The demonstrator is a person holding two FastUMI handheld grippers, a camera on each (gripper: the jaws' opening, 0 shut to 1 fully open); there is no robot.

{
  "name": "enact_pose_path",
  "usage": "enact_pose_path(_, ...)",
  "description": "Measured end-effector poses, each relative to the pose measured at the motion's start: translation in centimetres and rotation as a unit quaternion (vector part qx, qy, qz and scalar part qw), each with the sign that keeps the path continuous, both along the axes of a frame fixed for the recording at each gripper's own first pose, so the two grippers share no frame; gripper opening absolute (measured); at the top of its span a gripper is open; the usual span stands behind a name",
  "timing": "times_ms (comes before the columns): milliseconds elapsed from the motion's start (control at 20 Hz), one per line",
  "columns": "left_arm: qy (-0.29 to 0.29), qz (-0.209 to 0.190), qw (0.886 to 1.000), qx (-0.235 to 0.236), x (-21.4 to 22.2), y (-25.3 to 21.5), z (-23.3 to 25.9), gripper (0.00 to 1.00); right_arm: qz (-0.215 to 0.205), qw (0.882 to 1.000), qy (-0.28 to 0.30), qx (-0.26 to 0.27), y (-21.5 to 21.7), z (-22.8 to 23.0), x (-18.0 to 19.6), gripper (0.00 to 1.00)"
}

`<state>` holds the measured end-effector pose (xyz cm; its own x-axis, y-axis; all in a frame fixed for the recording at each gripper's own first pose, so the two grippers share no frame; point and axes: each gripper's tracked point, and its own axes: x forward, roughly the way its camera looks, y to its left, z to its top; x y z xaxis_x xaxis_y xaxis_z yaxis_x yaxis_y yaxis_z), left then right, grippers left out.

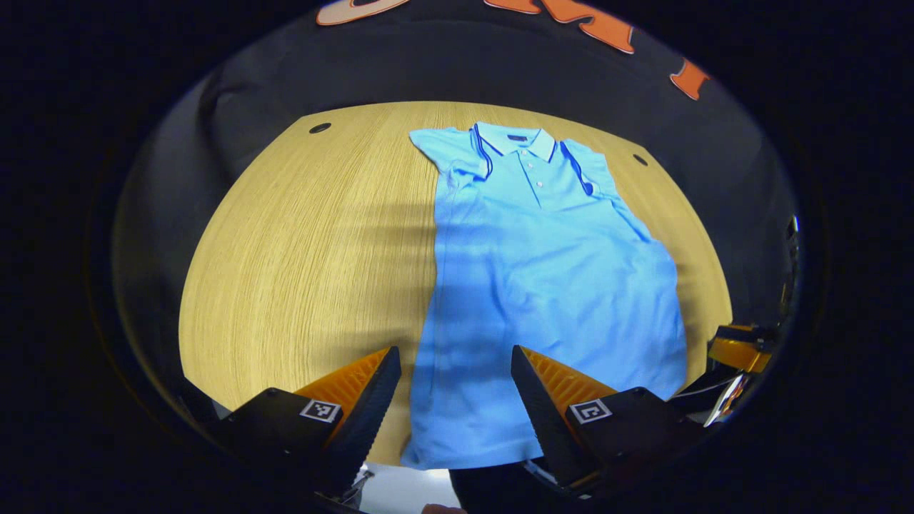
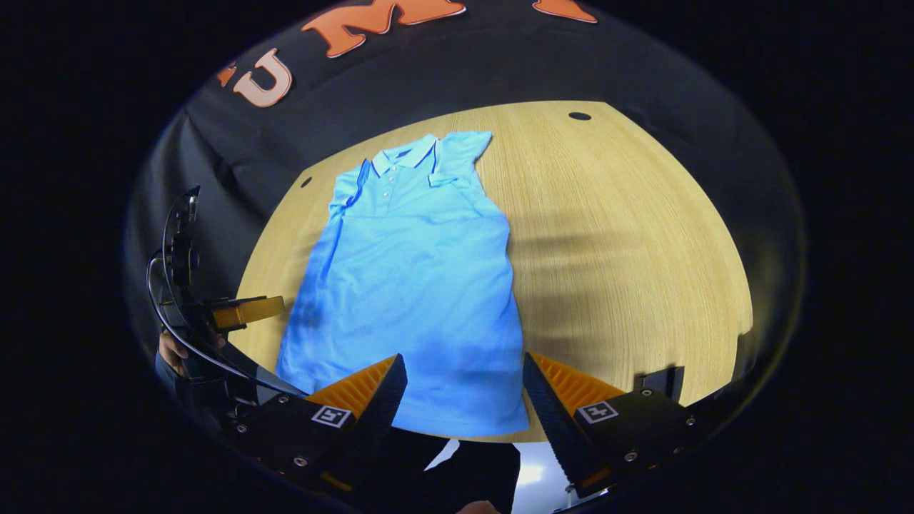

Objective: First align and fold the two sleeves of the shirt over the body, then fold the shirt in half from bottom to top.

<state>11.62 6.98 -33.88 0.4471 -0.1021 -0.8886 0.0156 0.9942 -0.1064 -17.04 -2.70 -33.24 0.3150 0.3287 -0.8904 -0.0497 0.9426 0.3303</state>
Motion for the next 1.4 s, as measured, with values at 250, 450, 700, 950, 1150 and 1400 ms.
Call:
enact_pose_path(250,0.031,-0.003,0.999,0.016,-5.4,0.4,-2.0,1.0,0.019,1.0,0.019,-0.012,-0.1,-1.7,-2.6,0.99)
enact_pose_path(450,0.047,-0.004,0.999,0.02,-8.5,0.6,-3.4,1.0,0.036,0.999,0.025,-0.022,-0.2,-3.1,-4.0,0.99)
enact_pose_path(700,0.036,-0.009,0.999,0.026,-9.6,0.7,-4.4,1.0,0.044,0.998,0.031,-0.037,-0.5,-4.9,-5.2,0.99)
enact_pose_path(950,0.008,0.02,0.999,0.024,-9.3,0.8,-4.9,1.0,0.063,0.996,0.006,-0.065,-0.9,-5.5,-5.3,0.98)
enact_pose_path(1150,-0.037,0.0,0.999,0.028,-9.5,0.7,-4.8,1.0,0.099,0.987,-0.054,-0.115,-1.1,-5.8,-4.9,0.83)
enact_pose_path(1400,-0.055,-0.013,0.998,0.023,-8.3,-2.1,-4.7,0.62,0.006,0.994,-0.052,-0.092,-1.2,-6.1,-3.2,0.17)
